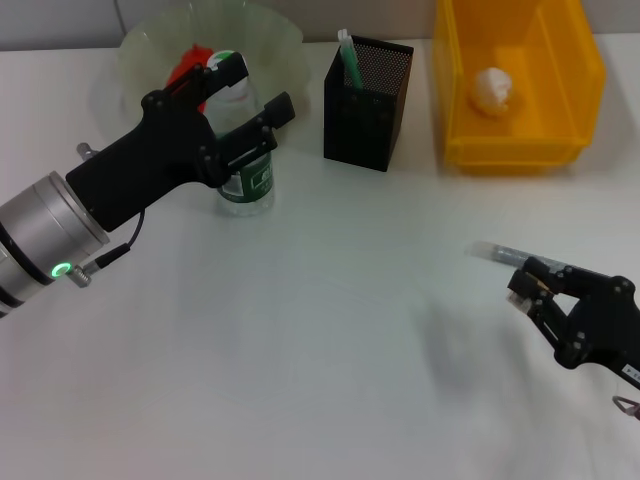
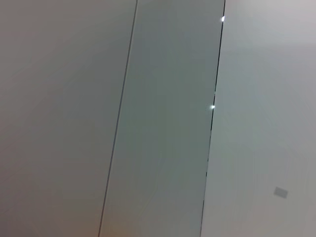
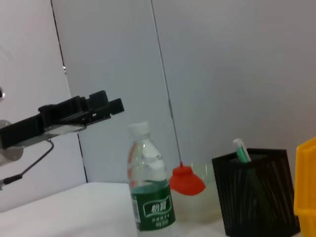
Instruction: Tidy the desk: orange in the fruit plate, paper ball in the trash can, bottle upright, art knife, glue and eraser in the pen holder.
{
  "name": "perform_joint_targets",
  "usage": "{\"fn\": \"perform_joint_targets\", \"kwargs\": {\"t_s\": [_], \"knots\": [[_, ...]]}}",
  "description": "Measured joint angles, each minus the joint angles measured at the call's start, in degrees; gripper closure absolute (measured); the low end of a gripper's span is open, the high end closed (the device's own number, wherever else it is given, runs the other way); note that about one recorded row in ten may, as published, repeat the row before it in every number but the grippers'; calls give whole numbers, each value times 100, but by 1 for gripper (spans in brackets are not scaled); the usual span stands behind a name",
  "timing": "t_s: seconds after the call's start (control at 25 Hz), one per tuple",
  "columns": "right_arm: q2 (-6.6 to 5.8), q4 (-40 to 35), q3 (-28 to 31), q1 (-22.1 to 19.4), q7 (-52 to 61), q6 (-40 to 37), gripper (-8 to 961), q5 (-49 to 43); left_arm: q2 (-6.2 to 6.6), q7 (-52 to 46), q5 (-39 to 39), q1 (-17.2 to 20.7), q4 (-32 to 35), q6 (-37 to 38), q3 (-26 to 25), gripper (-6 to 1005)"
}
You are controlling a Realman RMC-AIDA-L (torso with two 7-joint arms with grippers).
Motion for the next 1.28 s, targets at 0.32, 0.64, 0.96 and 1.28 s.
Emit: {"fn": "perform_joint_targets", "kwargs": {"t_s": [0.32, 0.64, 0.96, 1.28], "knots": [[23, -158, 32, 211, -31, -70, 829, 9, -20, -4, 0, -2, 24, 42, 15, 256], [28, -149, 41, 580, -11, -98, 822, 751, -19, -9, -55, 6, -5, 96, 31, 256], [12, -250, 41, 1209, 432, 30, 815, 1548, -10, -5, -66, 11, 7, 97, -36, 257], [14, -596, -26, 2434, 1390, 1241, 808, 1659, -19, 50, -87, -28, -7, 97, -44, 257]]}}
